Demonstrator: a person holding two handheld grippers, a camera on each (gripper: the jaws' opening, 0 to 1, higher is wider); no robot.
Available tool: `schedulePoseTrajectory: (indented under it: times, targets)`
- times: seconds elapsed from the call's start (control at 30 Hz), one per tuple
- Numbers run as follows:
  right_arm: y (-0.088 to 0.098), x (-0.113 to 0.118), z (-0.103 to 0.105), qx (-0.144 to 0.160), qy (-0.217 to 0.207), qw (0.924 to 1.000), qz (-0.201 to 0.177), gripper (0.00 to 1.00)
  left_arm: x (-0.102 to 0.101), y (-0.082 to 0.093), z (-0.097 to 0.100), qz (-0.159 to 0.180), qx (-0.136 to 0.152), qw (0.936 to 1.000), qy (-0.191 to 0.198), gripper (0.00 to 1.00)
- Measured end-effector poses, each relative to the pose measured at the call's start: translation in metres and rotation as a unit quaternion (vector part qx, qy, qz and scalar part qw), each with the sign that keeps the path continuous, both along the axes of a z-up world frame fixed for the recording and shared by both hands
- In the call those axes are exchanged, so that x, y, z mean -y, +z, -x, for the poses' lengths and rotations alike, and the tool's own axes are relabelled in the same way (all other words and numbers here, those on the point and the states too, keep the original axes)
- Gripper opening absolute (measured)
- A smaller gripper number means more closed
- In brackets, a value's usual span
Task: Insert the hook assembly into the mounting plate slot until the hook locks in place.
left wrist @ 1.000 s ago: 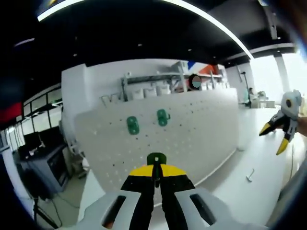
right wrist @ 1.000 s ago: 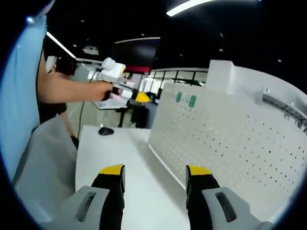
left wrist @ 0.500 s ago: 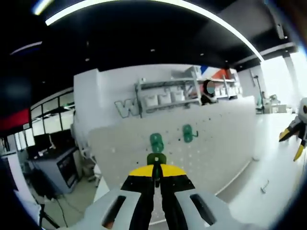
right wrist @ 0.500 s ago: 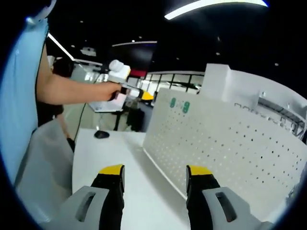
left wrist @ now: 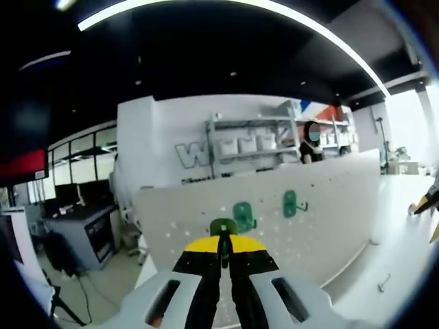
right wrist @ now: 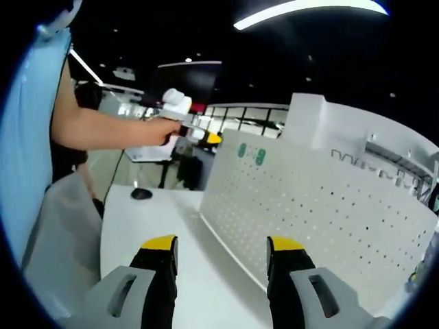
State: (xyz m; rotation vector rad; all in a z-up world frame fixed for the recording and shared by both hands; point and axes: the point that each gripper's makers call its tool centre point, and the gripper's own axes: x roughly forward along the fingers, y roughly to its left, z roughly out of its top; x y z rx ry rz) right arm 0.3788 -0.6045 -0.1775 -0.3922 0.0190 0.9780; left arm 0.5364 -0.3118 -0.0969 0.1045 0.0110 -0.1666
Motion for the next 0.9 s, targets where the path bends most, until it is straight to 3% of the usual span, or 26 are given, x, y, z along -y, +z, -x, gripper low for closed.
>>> schedulePoseTrajectory:
  times: [0.3, 0.9]
  targets:
    - [-0.001, 0.003, -0.002, -0.002, -0.007, 1.0, 0.0, 0.52, -0.002, 0.0, -0.013, 0.007, -0.017, 0.9998, 0.005, 0.03]
    - [-0.002, 0.012, -0.006, -0.005, -0.019, 0.9998, 0.003, 0.52, -0.006, 0.001, -0.038, 0.002, -0.018, 0.9996, 0.023, 0.03]
